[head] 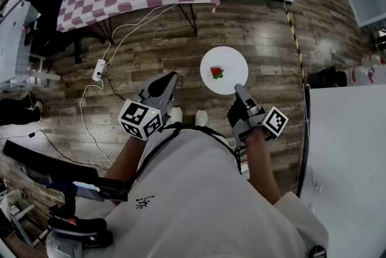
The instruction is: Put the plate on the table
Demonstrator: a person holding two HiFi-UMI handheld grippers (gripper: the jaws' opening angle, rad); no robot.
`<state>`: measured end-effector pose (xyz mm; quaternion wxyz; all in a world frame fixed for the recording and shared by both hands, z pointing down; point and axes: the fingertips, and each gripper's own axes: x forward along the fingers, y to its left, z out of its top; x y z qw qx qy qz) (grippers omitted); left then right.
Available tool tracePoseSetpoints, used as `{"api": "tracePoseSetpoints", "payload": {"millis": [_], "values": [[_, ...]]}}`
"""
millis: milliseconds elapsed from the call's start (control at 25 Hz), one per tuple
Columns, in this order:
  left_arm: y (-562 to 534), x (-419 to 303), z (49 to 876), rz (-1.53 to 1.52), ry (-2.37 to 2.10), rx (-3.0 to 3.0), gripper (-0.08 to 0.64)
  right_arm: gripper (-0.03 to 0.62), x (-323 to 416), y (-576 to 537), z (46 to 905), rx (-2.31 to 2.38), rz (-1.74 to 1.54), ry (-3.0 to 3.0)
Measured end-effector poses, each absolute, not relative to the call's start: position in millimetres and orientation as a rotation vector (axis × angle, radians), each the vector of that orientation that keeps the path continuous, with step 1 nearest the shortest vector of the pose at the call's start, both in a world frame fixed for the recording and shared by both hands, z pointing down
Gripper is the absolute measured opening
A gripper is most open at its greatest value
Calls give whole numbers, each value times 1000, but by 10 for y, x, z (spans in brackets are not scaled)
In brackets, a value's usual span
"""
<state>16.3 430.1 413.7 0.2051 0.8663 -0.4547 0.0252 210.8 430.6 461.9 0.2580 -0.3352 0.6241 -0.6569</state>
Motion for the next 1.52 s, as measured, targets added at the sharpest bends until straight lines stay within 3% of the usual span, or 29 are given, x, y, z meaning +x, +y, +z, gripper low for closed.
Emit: {"api": "tracePoseSetpoints", "payload": {"millis": [760,1520], "values": [[4287,-78,4139,61,-1259,2420,2,15,1881,4291,4572,-896,-1765,1682],[4301,-786,4212,53,-1253,2435,2,15,1207,4323,4586,-889,-1741,1672]]}}
